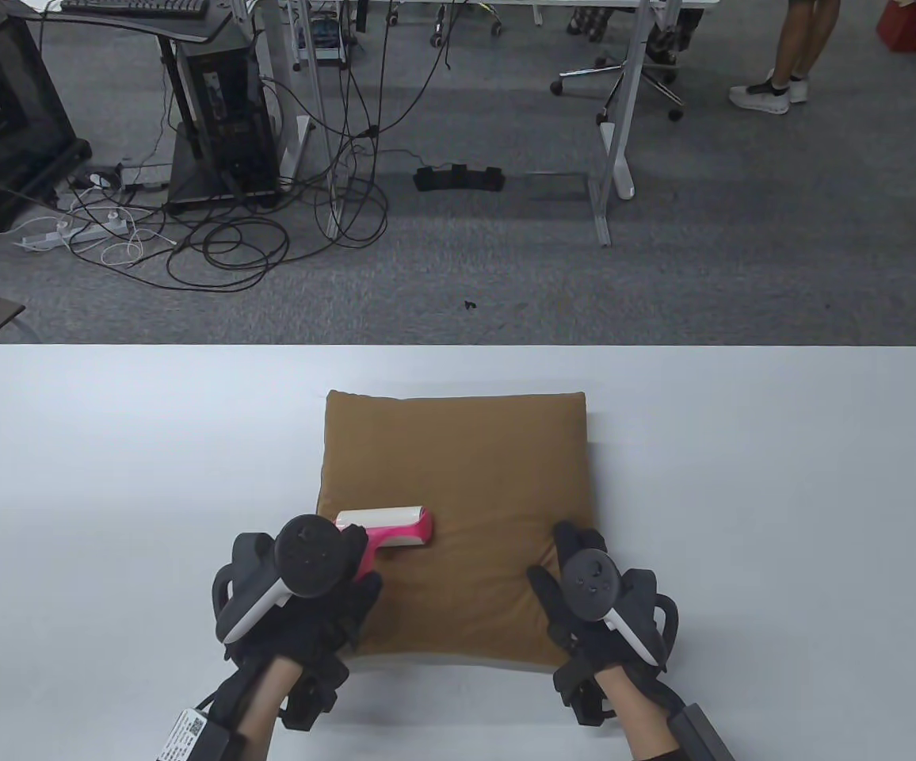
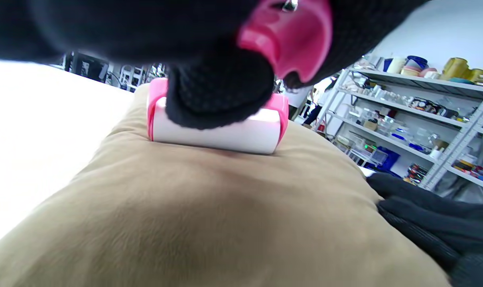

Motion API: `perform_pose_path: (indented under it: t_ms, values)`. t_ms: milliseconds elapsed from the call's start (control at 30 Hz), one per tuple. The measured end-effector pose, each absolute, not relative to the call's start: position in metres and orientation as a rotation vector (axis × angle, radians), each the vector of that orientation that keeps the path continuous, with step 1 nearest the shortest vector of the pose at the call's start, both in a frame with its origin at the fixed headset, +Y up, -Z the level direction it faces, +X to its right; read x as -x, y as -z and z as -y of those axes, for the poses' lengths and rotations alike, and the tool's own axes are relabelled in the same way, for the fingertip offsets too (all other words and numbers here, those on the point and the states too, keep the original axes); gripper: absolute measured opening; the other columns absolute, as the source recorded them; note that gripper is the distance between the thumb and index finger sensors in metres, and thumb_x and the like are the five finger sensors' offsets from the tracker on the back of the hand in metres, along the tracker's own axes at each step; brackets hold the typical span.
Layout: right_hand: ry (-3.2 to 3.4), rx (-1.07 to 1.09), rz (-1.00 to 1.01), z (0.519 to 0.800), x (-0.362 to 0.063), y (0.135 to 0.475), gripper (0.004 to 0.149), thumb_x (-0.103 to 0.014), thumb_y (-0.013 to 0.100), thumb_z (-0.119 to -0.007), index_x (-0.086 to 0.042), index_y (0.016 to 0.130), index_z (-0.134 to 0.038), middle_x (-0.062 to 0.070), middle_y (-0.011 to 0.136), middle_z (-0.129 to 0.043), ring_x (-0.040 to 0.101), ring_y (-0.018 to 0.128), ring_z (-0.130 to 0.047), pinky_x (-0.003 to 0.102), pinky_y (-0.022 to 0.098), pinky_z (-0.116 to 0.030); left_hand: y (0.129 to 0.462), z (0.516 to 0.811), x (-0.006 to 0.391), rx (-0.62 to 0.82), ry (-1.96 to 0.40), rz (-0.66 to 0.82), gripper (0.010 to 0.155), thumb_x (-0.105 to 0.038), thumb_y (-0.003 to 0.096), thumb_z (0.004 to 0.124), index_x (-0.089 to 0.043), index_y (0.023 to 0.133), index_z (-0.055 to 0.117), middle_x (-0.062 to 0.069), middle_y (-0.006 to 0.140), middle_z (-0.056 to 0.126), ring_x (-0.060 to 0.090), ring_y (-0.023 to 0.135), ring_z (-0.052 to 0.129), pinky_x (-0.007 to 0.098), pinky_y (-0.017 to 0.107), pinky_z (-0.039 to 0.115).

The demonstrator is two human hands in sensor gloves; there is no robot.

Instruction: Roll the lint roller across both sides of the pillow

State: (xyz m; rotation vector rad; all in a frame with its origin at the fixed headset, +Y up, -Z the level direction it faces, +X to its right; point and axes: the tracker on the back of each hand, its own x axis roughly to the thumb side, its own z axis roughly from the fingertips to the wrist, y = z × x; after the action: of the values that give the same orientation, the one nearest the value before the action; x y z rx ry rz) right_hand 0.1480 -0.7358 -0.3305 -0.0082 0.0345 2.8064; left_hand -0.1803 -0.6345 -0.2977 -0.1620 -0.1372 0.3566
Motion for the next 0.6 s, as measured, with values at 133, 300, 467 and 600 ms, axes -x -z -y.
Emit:
perform_pose_path:
  t_ms: [133,300,467,600]
  values:
    - [-2.814,0.009,-0.034,0.736,-0.147,0.329,0.068,-0.058,0.058,-0.051,-0.023,0.114,-0.031,0.028,0.117,-0.041,0.059,0.076,-0.083,0.064,0.049,-0.074,0.287,0.634,0.187,0.218,-0.372,0.158,0.067,-0.047,0.0481,0.084,-0.01,0.101,0.064,0.006,0.035,0.108,0.011,-0.001,0.097,0.044,0.017,0.089]
    - [-2.817,0.009,-0.034,0.737,-0.147,0.329,0.068,-0.058,0.058,-0.051,-0.023,0.114,-0.031,0.028,0.117,-0.041,0.059,0.076,-0.083,0.064,0.049,-0.074,0.278,0.635,0.2,0.278,-0.443,0.176,0.066,-0.047,0.048,0.084,-0.011,0.1,0.066,0.006,0.034,0.108,0.011,-0.002,0.096,0.044,0.017,0.089]
    - [-2.802,0.015,-0.049,0.737,-0.147,0.328,0.068,-0.058,0.058,-0.051,-0.023,0.114,-0.03,0.028,0.117,-0.04,0.059,0.077,-0.082,0.064,0.05,-0.073,0.275,0.634,0.217,0.269,-0.582,0.188,0.065,-0.046,0.0485,0.083,-0.01,0.1,0.066,0.006,0.035,0.108,0.012,-0.001,0.098,0.044,0.018,0.089]
    - [-2.778,0.017,-0.05,0.737,-0.149,0.327,0.068,-0.058,0.059,-0.051,-0.025,0.114,-0.029,0.027,0.118,-0.038,0.057,0.08,-0.081,0.065,0.052,-0.071,0.275,0.626,0.239,0.07,-0.681,0.091,0.063,-0.043,0.0508,0.076,-0.004,0.099,0.067,0.007,0.037,0.108,0.011,-0.001,0.097,0.044,0.017,0.089]
